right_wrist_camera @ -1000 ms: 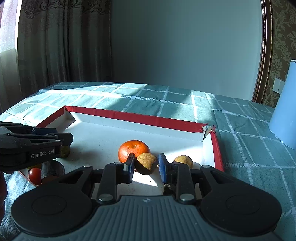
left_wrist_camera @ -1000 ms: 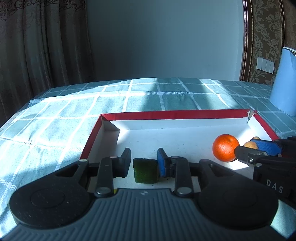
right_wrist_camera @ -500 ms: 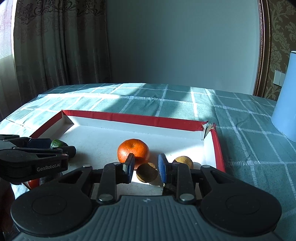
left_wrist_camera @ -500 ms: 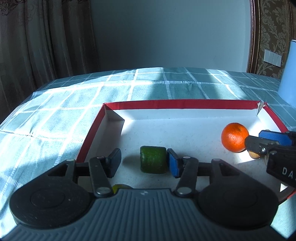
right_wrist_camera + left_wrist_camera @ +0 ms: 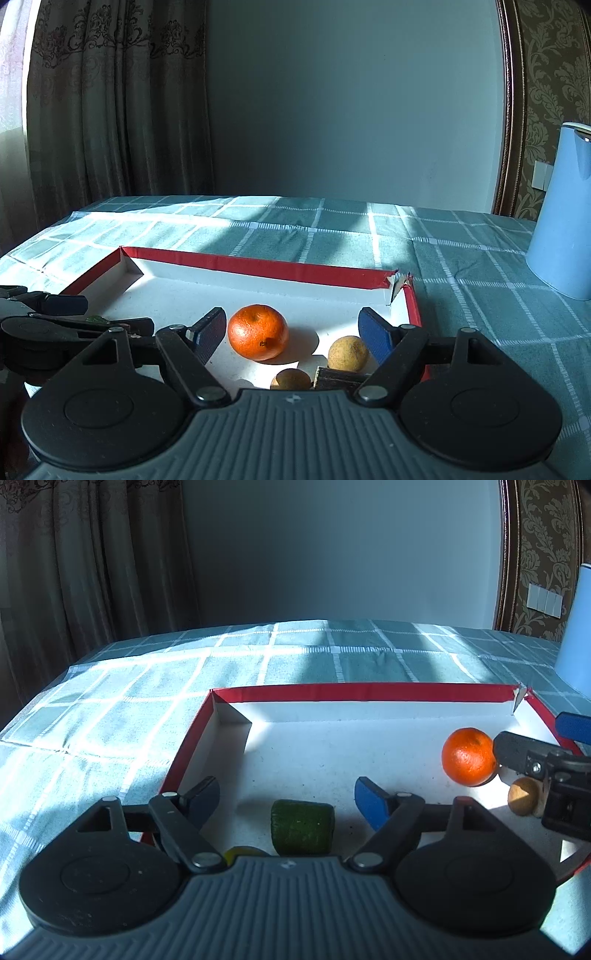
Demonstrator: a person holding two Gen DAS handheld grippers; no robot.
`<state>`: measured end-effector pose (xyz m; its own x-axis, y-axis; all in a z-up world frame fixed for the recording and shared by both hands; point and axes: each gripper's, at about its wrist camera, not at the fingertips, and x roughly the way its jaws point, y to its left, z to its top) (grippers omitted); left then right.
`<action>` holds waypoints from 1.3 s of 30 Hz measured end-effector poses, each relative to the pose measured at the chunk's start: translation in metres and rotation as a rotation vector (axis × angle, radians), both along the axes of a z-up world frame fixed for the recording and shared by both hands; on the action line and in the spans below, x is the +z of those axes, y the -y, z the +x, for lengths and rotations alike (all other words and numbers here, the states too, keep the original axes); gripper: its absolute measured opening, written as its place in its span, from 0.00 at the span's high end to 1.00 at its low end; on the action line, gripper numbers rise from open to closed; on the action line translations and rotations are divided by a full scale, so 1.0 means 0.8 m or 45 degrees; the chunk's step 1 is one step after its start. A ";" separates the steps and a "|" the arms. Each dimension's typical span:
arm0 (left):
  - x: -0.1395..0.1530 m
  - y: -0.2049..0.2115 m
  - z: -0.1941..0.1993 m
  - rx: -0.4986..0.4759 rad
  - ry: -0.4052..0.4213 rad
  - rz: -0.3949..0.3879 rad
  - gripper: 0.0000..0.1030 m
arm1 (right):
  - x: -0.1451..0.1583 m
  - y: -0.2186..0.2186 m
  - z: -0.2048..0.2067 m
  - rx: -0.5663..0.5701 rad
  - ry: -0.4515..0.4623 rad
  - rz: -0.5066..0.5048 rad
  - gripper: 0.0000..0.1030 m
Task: Organize fruits
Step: 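Lower cube and kiwi into the tray and open both tools, then withdraw from the tray and grasp the dark green tomato with the left tool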
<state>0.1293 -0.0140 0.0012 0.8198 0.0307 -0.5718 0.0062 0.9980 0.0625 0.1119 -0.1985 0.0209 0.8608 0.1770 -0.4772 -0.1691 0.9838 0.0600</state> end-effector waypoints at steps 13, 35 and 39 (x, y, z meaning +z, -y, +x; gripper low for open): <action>0.015 -0.026 -0.052 0.035 0.067 -0.110 0.12 | -0.003 0.036 -0.036 0.003 -0.088 0.135 0.24; 0.024 -0.035 -0.176 -0.071 0.149 -0.227 0.03 | -0.011 0.051 -0.076 0.015 -0.112 0.157 0.24; 0.015 -0.016 -0.196 -0.157 0.114 -0.194 0.02 | -0.011 0.052 -0.076 0.014 -0.118 0.166 0.24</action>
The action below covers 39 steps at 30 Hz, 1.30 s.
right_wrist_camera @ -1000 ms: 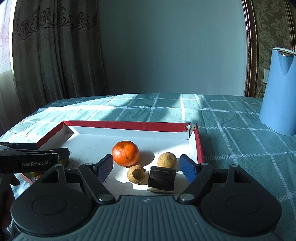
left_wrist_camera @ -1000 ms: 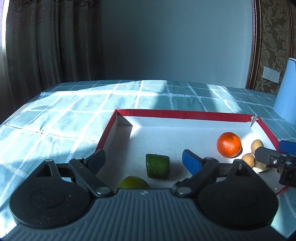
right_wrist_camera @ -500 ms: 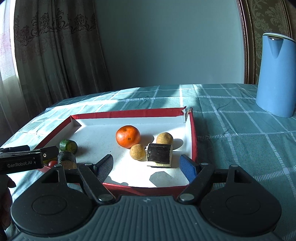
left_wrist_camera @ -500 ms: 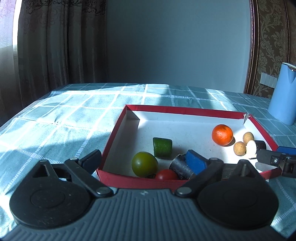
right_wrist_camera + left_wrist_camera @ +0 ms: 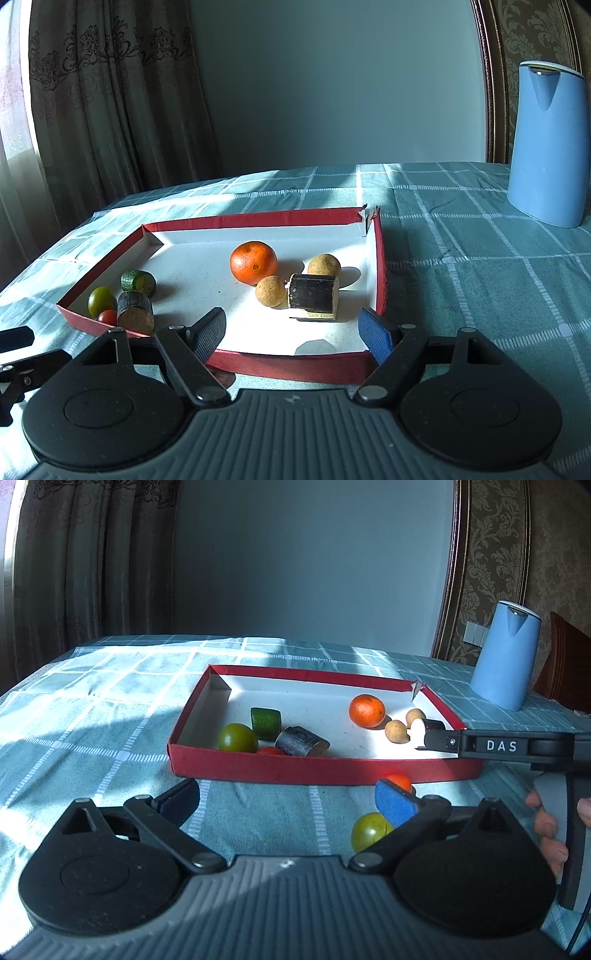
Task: Organize fruits
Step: 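Withdraw from the tray and grasp the dark green tomato with the left tool, then grasp the red cherry tomato with the right tool while the left tool holds the green tomato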
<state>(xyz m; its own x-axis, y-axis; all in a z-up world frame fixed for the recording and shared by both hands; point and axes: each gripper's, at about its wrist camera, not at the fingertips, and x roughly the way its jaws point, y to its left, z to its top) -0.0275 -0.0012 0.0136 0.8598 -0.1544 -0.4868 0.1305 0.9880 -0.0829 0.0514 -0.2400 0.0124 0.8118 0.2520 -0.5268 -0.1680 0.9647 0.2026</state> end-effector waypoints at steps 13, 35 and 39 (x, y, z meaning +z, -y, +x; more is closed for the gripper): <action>-0.014 0.044 0.001 -0.075 -0.023 0.107 0.00 | 0.000 -0.002 0.001 0.003 -0.002 -0.016 0.23; -0.026 0.060 0.013 -0.215 -0.102 0.122 0.61 | -0.002 -0.007 0.000 0.006 0.001 -0.058 0.23; -0.030 0.071 0.011 -0.269 -0.113 0.167 0.68 | -0.002 -0.007 0.001 0.007 0.000 -0.066 0.23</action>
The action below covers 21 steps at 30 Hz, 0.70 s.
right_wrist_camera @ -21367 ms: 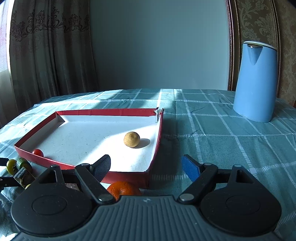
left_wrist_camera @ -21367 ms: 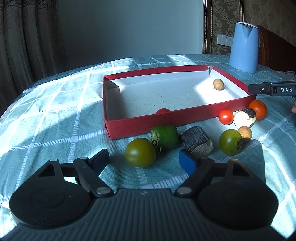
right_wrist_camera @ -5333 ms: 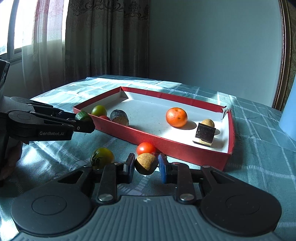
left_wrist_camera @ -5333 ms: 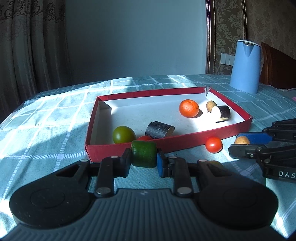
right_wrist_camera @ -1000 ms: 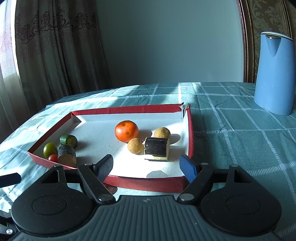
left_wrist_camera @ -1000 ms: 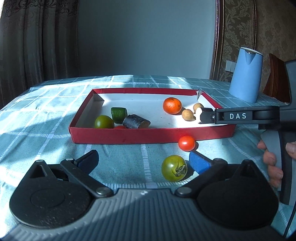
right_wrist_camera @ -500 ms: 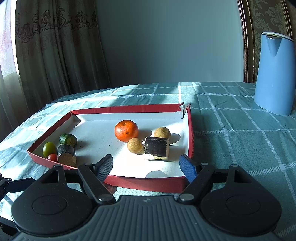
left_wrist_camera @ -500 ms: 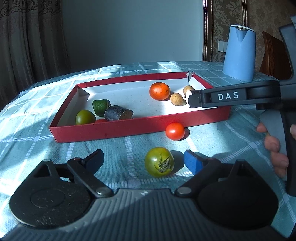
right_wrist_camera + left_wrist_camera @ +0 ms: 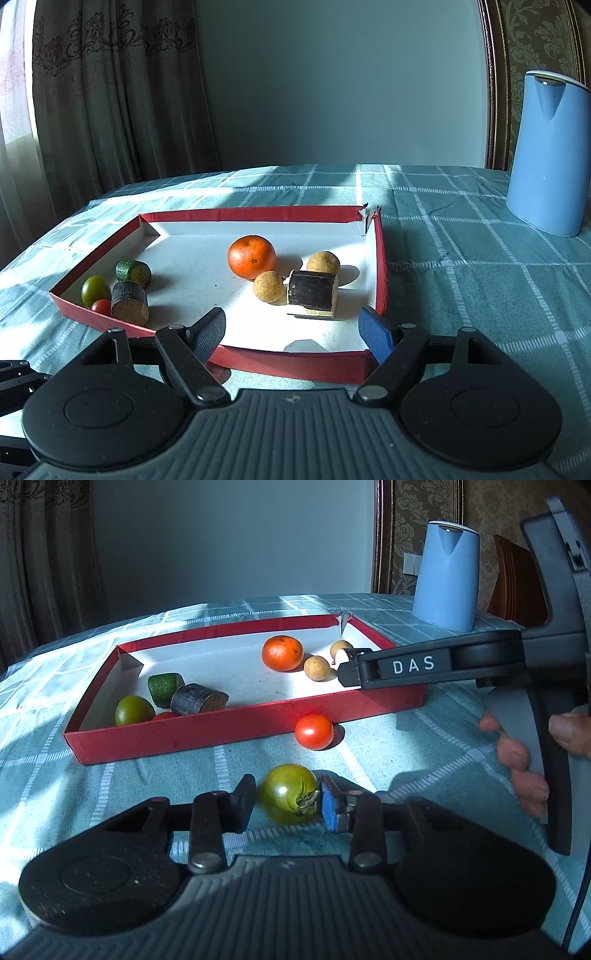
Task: Organize fruits
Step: 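Grasp the red cherry tomato with the right tool while the left tool holds the green tomato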
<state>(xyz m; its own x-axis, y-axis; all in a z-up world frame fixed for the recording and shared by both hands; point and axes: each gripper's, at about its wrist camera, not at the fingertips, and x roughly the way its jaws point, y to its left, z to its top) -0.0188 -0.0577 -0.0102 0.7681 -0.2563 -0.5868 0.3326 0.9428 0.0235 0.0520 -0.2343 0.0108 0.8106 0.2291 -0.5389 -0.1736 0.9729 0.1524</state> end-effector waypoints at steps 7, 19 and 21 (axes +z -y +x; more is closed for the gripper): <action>0.003 -0.010 0.001 0.053 0.016 -0.016 0.71 | -0.001 -0.003 0.000 0.005 0.002 -0.027 0.23; 0.010 -0.074 0.035 0.341 0.036 -0.038 0.71 | 0.004 -0.003 -0.013 -0.009 0.015 0.020 0.23; 0.007 -0.082 0.041 0.380 0.024 -0.038 0.71 | 0.006 -0.003 -0.021 -0.007 0.037 0.039 0.23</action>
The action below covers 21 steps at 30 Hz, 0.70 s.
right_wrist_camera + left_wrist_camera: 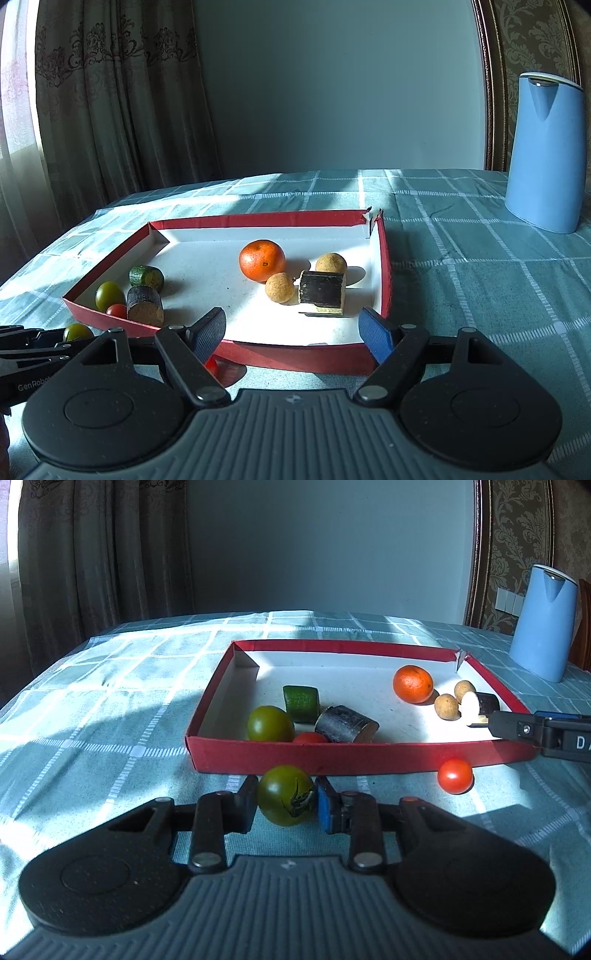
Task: Organize fruits
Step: 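Grasp the red cherry tomato with the right tool while the left tool holds the green tomato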
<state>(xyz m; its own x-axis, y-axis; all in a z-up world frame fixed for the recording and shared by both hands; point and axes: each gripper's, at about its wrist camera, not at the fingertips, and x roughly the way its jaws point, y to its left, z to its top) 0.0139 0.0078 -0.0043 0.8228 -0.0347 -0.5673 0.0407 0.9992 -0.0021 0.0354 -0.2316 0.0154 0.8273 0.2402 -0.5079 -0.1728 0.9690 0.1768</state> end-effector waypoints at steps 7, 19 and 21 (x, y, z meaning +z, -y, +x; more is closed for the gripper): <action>-0.004 -0.011 0.003 0.019 -0.027 -0.064 0.71 | -0.003 -0.033 -0.032 0.114 0.056 -0.090 0.23; -0.005 -0.008 0.002 0.019 -0.026 -0.050 0.70 | -0.022 -0.078 -0.015 0.166 -0.108 -0.198 0.49; -0.005 -0.008 0.002 0.019 -0.025 -0.047 0.70 | -0.021 -0.078 -0.012 0.149 -0.112 -0.184 0.49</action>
<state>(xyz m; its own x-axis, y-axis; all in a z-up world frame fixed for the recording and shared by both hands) 0.0156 0.0143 -0.0084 0.8119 -0.0437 -0.5821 0.0255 0.9989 -0.0393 0.0258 -0.1694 -0.0017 0.7489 0.2514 -0.6131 -0.2759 0.9595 0.0565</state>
